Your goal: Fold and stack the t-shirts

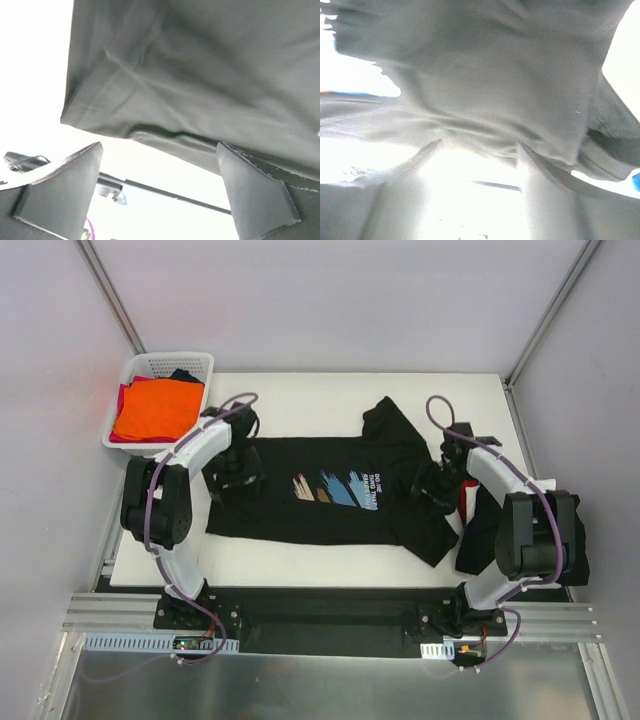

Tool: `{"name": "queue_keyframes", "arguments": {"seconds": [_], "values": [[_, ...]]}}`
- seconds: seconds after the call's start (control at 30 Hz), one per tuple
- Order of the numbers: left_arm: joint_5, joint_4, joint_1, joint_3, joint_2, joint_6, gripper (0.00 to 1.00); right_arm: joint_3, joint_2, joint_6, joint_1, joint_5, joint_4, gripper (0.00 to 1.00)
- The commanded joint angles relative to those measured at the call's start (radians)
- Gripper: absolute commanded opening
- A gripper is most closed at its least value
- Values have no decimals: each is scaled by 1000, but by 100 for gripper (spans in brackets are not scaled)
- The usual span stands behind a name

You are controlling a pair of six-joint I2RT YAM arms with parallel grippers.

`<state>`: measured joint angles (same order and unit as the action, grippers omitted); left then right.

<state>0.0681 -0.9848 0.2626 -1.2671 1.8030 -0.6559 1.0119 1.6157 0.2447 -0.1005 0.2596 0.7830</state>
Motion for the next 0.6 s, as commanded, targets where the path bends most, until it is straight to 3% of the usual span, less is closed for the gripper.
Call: {"name": "queue_keyframes", "arguments": {"seconds": [0.0, 0.17, 0.37, 0.57], "values": [[117, -132, 9, -265, -56, -19, 99, 194, -67, -27, 8, -13, 44, 73], [133, -147, -5, -419, 50, -2, 99, 339, 48, -62, 28, 81, 21, 77], [121, -109, -100, -555, 177, 36, 99, 473, 136, -81, 82, 190, -16, 78], [137, -110, -187, -831, 395, 142, 99, 521, 167, -81, 97, 239, -7, 79]]}}
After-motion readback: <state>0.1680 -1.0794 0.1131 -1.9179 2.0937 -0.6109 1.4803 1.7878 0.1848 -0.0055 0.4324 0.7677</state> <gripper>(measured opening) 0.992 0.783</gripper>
